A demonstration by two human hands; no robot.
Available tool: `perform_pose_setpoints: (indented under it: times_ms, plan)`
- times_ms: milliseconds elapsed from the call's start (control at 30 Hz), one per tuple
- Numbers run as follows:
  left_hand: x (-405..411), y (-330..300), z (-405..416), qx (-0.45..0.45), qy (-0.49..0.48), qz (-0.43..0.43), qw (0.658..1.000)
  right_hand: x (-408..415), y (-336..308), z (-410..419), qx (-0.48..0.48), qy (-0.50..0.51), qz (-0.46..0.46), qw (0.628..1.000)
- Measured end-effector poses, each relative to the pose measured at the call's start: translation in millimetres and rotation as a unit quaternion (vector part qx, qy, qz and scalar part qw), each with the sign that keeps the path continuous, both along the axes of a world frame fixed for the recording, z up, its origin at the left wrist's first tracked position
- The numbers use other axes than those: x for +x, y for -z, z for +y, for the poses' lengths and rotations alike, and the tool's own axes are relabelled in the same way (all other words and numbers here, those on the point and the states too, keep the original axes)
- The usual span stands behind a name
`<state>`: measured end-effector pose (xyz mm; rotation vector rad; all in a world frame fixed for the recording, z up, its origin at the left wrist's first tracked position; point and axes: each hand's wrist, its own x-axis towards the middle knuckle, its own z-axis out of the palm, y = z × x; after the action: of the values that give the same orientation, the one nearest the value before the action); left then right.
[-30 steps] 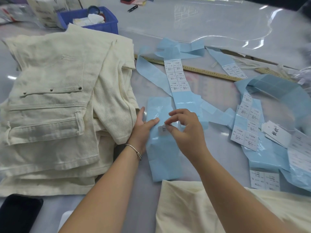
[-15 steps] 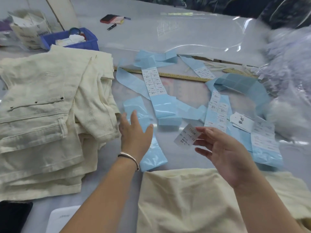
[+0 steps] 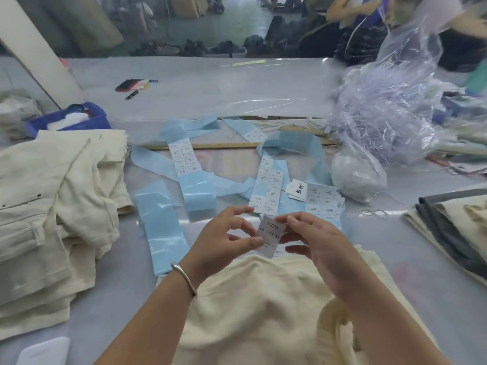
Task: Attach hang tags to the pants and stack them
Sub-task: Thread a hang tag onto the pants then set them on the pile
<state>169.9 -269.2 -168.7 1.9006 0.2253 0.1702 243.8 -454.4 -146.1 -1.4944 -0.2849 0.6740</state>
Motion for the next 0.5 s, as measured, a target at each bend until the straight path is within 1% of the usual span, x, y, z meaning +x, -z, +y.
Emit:
perform_pose_setpoints:
  times_ms: [67, 200, 267, 300, 367, 400, 467, 500]
  plan:
    - [8.1, 0.4, -21.5, -0.009, -0.006, -0.010, 1.000, 6.5, -1.5, -18.6, 0.004, -0.006, -0.001, 1.000]
    - [25.1, 4.4, -57.7, -0.051, -0.025, 0.011, 0.998, 24.9, 4.0, -54.7, -0.008, -0.012, 0.015, 1.000]
    - [32.8, 9.8, -74.6, -0.059, -0.040, 0.033, 0.997, 34.0, 14.0, -68.8, -0.028, -0.001, 0.001, 1.000]
    - [36.5, 13.8, -81.7, -0.062, -0.054, 0.046, 0.996, 40.7, 21.4, -75.8, -0.047, 0.021, -0.019, 0.999]
    - [42.6, 23.2, -94.8, -0.078, -0.095, 0.059, 0.991, 60.4, 36.6, -91.4, -0.096, 0.081, -0.067, 0.990]
    - [44.8, 27.5, -100.1, -0.094, -0.125, 0.060, 0.986, 72.3, 43.1, -98.9, -0.110, 0.101, -0.075, 0.986]
    - [48.6, 36.2, -106.7, -0.128, -0.186, 0.058, 0.972, 96.0, 53.6, -108.6, -0.131, 0.112, -0.074, 0.982]
    - [50.0, 39.8, -109.1, -0.141, -0.208, 0.060, 0.966, 107.8, 59.1, -109.2, -0.150, 0.109, -0.089, 0.979]
